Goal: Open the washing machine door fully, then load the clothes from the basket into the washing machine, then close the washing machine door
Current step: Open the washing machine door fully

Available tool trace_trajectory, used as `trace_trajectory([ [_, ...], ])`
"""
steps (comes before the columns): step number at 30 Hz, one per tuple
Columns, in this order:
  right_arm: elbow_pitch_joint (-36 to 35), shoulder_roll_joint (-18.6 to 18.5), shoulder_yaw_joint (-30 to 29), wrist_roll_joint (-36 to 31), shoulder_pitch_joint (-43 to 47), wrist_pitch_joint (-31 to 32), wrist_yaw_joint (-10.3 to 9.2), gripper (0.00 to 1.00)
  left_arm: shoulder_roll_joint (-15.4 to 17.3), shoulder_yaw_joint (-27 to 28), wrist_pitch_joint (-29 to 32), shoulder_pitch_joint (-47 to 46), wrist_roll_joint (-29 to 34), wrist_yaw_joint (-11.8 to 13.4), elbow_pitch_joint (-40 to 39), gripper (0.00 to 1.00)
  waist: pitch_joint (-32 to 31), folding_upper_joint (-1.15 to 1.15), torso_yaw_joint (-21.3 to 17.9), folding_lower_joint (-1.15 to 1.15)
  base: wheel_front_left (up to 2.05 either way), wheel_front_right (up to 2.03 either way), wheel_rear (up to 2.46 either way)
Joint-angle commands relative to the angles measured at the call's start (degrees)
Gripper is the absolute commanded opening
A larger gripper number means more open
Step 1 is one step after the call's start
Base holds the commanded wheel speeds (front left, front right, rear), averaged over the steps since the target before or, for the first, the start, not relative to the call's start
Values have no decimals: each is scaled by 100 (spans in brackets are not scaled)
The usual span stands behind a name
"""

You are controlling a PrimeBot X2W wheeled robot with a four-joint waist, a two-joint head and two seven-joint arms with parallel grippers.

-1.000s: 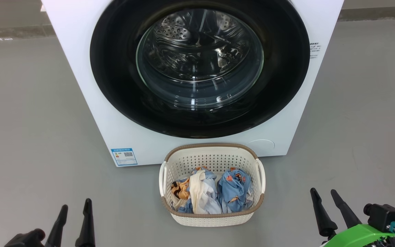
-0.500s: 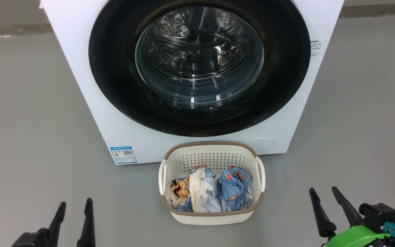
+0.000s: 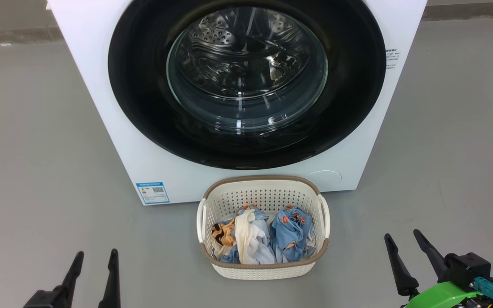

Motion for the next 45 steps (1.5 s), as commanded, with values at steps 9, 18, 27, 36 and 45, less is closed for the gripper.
trace_trajectory([
  [9,-146,-69,109,-44,-97,-74,9,100,124,158,-78,-133,65,-9,-4,100,5,0,6,-1,1,1,-2],
  [18,-167,-23,124,-49,-96,-74,9,100,171,120,-78,-181,137,-9,-6,100,65,0,11,-1,47,47,-94],
  [27,-201,1,161,-71,-161,-74,9,100,190,99,-78,-312,101,-9,-11,100,252,0,14,-1,111,111,-223],
  [36,-187,-9,190,-83,-226,-74,9,100,146,11,-78,-416,-119,-9,-66,100,311,0,-2,-1,123,120,-243],
  [45,-182,7,210,-76,-235,-74,9,100,178,-18,-78,-414,-241,-9,-136,100,306,0,-20,-1,106,41,-147],
])
